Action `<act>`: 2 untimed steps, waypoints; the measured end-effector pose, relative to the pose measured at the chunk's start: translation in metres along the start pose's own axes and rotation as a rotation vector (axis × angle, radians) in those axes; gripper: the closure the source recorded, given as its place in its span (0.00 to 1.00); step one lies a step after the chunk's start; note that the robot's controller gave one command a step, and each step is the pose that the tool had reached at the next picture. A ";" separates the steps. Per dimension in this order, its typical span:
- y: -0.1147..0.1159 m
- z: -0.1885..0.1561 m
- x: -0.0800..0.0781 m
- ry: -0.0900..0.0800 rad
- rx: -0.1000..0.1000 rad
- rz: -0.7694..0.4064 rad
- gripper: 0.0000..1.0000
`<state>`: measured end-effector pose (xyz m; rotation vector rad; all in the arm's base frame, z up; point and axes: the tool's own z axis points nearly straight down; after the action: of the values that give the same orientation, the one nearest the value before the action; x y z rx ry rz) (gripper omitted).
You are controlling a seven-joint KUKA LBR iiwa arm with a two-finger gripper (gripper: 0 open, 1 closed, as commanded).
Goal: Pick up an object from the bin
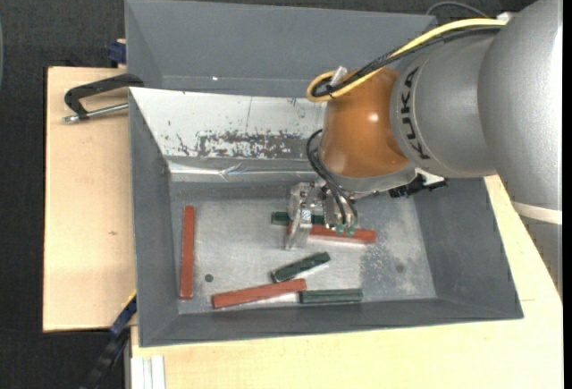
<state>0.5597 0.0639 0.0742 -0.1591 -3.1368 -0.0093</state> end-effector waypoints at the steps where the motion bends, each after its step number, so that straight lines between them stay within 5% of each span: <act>1: -0.009 -0.006 0.014 -0.023 -0.001 0.003 1.00; 2: -0.027 0.002 -0.020 -0.008 0.004 -0.076 0.00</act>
Offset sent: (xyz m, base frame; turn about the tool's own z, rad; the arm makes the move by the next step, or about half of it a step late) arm 0.0150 -0.0293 -0.0042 -0.0756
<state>0.5771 0.0351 0.0716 -0.0402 -3.1490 -0.0019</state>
